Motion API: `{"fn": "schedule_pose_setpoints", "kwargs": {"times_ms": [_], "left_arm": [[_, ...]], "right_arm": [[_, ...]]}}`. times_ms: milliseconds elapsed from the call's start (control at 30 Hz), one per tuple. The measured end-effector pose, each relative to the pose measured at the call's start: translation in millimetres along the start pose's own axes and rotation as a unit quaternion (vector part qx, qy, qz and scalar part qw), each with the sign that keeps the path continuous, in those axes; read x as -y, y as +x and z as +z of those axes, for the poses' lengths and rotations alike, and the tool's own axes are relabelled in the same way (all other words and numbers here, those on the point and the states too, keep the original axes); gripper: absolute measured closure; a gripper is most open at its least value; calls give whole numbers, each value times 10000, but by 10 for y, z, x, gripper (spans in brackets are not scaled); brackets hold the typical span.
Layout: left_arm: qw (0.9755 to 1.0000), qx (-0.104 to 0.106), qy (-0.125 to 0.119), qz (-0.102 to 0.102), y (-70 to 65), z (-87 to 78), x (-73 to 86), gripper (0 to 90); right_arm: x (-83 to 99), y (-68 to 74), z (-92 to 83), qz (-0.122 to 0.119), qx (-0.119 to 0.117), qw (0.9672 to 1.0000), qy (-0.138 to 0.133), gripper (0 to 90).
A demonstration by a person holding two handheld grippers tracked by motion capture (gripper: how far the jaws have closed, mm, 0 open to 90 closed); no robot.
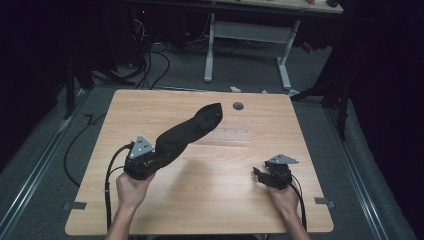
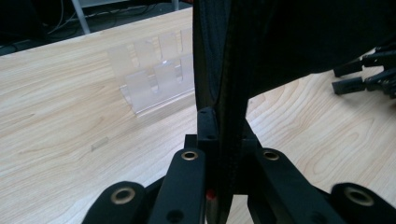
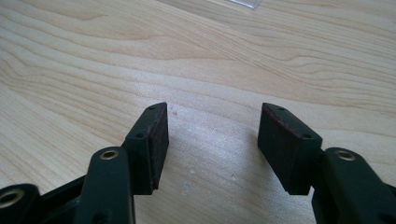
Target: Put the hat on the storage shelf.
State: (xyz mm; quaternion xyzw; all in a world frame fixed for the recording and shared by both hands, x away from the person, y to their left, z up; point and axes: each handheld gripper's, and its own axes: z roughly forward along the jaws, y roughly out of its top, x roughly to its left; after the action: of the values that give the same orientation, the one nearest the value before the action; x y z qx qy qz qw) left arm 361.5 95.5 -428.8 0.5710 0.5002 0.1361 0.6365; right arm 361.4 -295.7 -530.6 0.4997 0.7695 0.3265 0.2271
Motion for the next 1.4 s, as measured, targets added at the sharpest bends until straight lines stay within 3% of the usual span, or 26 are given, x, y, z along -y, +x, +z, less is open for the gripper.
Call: {"fn": "schedule_pose_setpoints", "kwargs": {"times_ms": [333, 667, 1033, 1400], "left_arm": [[9995, -12, -213, -225, 33, 99, -185, 863], [9980, -187, -494, -355, 23, 284, -405, 863], [9955, -490, -595, -548, 165, 530, -455, 863], [9938, -705, -683, -531, 199, 765, -454, 863]], "right_arm": [[1, 1, -1, 8, 1, 10000, 2, 426], [3, 3, -2, -9, -4, 10000, 2, 420], [3, 4, -2, -14, -7, 10000, 2, 416], [3, 4, -3, -16, -6, 10000, 4, 411]]}}
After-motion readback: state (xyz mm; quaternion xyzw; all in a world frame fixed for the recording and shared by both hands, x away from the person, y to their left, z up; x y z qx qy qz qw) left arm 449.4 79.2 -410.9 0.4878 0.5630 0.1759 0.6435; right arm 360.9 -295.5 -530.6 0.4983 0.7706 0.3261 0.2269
